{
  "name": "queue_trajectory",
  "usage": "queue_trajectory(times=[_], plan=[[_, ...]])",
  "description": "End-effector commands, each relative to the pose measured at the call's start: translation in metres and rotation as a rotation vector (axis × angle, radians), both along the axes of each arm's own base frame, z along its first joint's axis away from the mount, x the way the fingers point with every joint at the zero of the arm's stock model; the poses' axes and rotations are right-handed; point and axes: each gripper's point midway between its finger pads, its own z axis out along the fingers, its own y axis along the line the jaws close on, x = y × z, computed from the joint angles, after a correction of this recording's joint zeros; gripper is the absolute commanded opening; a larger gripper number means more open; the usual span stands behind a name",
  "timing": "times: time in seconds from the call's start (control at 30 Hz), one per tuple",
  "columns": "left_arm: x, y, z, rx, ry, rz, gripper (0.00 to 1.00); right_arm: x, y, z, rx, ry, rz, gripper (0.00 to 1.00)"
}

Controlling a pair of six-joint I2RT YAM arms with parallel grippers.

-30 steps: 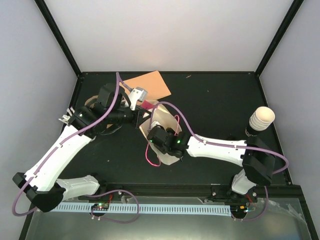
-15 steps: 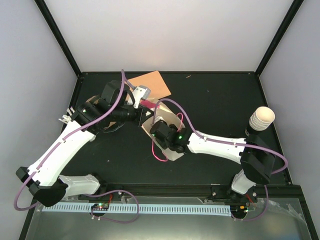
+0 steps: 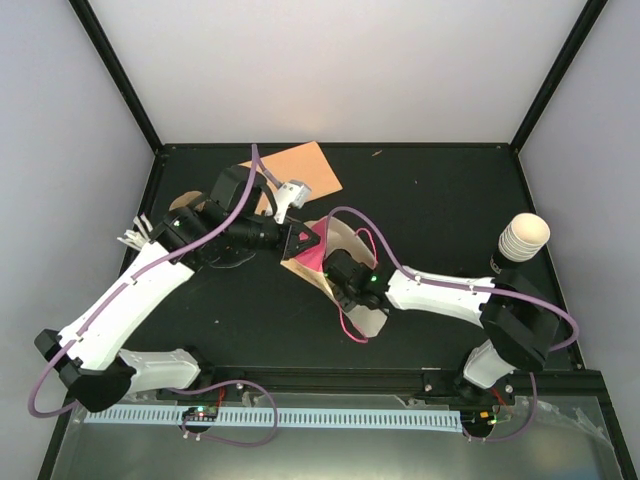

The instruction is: Pack the takeout coffee

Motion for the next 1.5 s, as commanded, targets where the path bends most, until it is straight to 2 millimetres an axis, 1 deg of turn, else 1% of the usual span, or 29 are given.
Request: queue_trajectory(times=[0.0,0.03,0.1,0.17,0.23,0.3,0.33,0.4,0.43,0.47,0.53,0.63,0.87,0.93,1.0,1.1,1.23,1.47], plan=[[-0.003,-0.014,0.002,-0.054,0.032,-0.041,0.15,-0.008,0.009,-0.001,0.087,0.064,0.002,0.01],[-0.002,-0.016,0.004,-0.06,0.032,-0.043,0.2,-0.007,0.008,-0.002,0.089,0.071,-0.004,0.01],[-0.001,-0.018,0.011,-0.079,0.017,-0.049,0.35,-0.006,0.007,-0.004,0.098,0.089,-0.01,0.01],[-0.002,-0.017,0.023,-0.101,-0.015,-0.052,0.51,-0.003,0.006,-0.004,0.117,0.11,-0.02,0.01],[-0.003,-0.012,0.036,-0.126,-0.058,-0.039,0.63,0.0,0.004,-0.004,0.137,0.127,-0.023,0.01],[-0.001,-0.004,0.044,-0.146,-0.109,0.002,0.71,0.002,0.003,-0.004,0.153,0.146,-0.022,0.01],[-0.001,0.002,0.048,-0.153,-0.13,0.025,0.77,0.004,0.003,-0.004,0.161,0.154,-0.022,0.01],[0.0,0.016,0.05,-0.154,-0.157,0.077,0.88,0.007,0.003,-0.003,0.172,0.165,-0.027,0.01],[0.001,0.026,0.053,-0.154,-0.173,0.113,0.93,0.009,0.003,-0.004,0.182,0.178,-0.031,0.01],[0.0,0.032,0.051,-0.15,-0.175,0.131,0.98,0.01,0.003,-0.003,0.196,0.19,-0.034,0.01],[0.002,0.047,0.045,-0.139,-0.17,0.183,0.99,0.013,0.003,-0.003,0.224,0.214,-0.041,0.01],[0.004,0.063,0.026,-0.117,-0.135,0.236,0.99,0.019,0.002,0.0,0.264,0.235,-0.047,0.01],[0.01,0.082,-0.027,-0.115,-0.055,0.294,0.99,0.029,-0.004,0.006,0.336,0.274,-0.064,0.01],[0.013,0.081,-0.04,-0.132,-0.037,0.293,0.99,0.031,-0.005,0.008,0.34,0.276,-0.065,0.01],[0.015,0.075,-0.06,-0.149,-0.011,0.273,0.98,0.032,-0.006,0.009,0.345,0.278,-0.067,0.01],[0.021,0.063,-0.072,-0.189,-0.009,0.233,0.97,0.035,-0.007,0.011,0.353,0.279,-0.069,0.01],[0.038,0.056,-0.089,-0.184,-0.005,0.235,0.96,0.037,-0.01,0.013,0.366,0.285,-0.075,0.01],[0.064,0.04,-0.113,-0.187,0.012,0.221,0.94,0.043,-0.015,0.018,0.399,0.292,-0.085,0.01]])
